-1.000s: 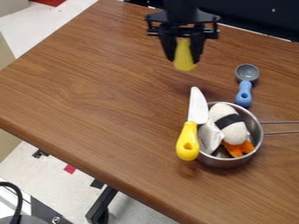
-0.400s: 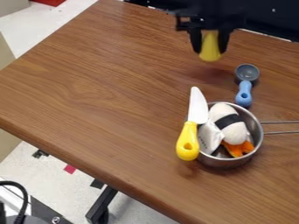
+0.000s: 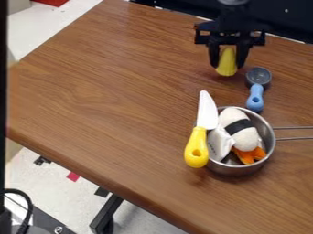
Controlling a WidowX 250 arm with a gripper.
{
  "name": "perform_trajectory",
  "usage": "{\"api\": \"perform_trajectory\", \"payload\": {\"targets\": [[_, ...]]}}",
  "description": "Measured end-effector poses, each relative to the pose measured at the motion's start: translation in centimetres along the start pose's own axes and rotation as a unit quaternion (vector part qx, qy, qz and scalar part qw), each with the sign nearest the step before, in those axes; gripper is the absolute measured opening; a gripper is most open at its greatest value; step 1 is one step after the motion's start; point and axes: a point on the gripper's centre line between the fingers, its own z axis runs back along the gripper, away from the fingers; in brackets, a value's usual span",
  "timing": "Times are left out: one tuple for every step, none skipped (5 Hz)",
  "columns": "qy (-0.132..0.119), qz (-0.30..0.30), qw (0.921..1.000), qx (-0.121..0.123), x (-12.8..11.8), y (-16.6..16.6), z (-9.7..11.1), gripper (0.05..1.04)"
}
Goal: Move the corn to the upper middle of the table
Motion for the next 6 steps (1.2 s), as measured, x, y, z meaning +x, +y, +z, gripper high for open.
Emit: {"api": "perform_trajectory", "payload": {"targets": [[0.001,0.01,0.9999,-0.005,0.5,0.2,0.5,0.586],[0.005,0.027,0.9996,0.004,1.2,0.3,0.4,0.782],[0.014,0.035,0.9993,-0.006,1.7,0.5,1.2,0.991],[0.02,0.04,0.999,-0.005,1.7,0.8,1.4,0.998],[0.033,0.046,0.9983,-0.015,1.7,0.7,1.9,0.998],[0.04,0.048,0.9978,-0.021,1.9,0.6,2.8,0.998]]}}
